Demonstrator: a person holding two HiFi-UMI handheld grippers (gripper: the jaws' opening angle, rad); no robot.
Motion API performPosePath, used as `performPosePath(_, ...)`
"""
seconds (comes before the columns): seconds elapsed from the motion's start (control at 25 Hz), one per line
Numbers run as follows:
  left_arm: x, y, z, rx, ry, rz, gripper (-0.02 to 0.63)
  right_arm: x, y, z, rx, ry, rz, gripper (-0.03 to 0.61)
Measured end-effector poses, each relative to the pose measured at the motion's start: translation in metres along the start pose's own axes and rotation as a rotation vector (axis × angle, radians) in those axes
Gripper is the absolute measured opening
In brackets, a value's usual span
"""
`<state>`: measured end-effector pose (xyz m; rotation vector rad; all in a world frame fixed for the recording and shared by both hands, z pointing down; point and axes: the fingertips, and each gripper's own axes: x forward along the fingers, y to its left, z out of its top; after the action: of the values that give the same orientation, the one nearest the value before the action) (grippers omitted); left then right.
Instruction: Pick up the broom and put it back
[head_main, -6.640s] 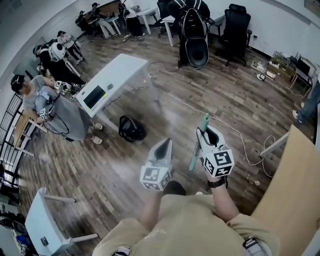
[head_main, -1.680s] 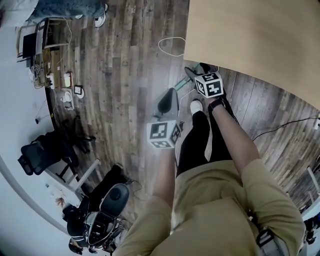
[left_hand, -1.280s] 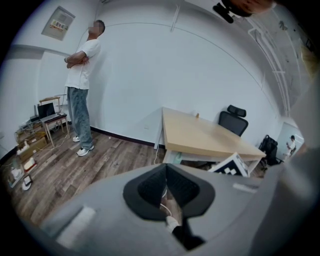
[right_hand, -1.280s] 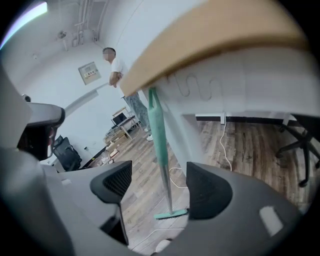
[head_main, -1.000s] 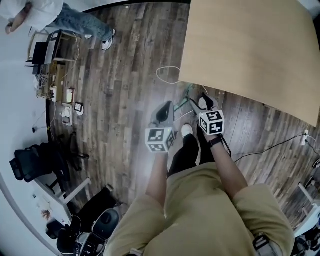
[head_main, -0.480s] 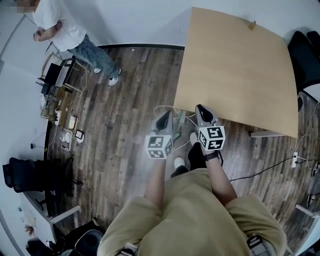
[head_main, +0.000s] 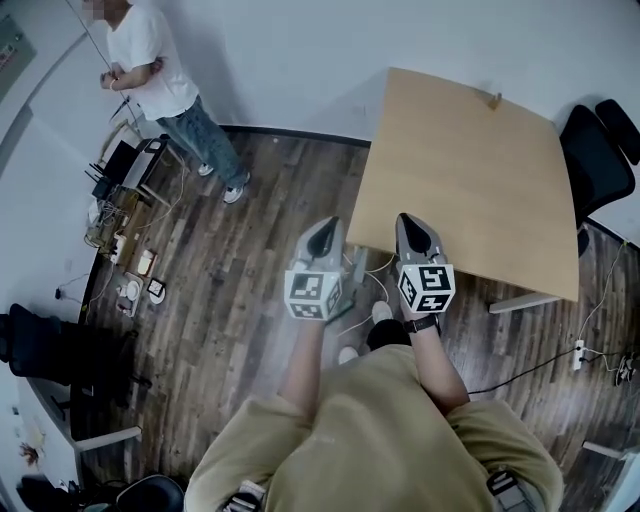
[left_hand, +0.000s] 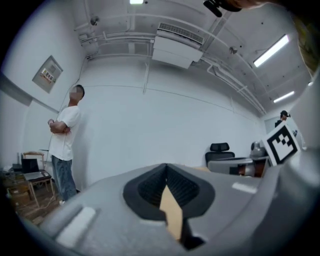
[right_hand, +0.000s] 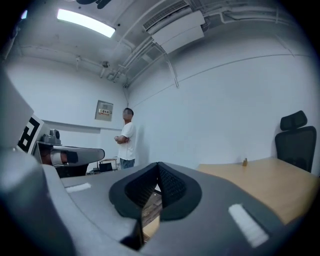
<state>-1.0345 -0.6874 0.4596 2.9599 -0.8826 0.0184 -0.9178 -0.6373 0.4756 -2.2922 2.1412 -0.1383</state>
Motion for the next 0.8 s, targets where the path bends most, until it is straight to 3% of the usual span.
performPosePath(0.32, -0.015, -0.018, 0.026, 0.042, -0.047, -0.03, 0.002, -0.02, 0.015, 0.031, 0.002, -0.076, 0.005, 0.005)
performPosePath(0.8, -0.031, -0.031, 0.029, 0.03, -0.063, -0.063, 0.002, -0.044, 0.02, 0.033, 0.002, -0.081, -0.026, 0.006)
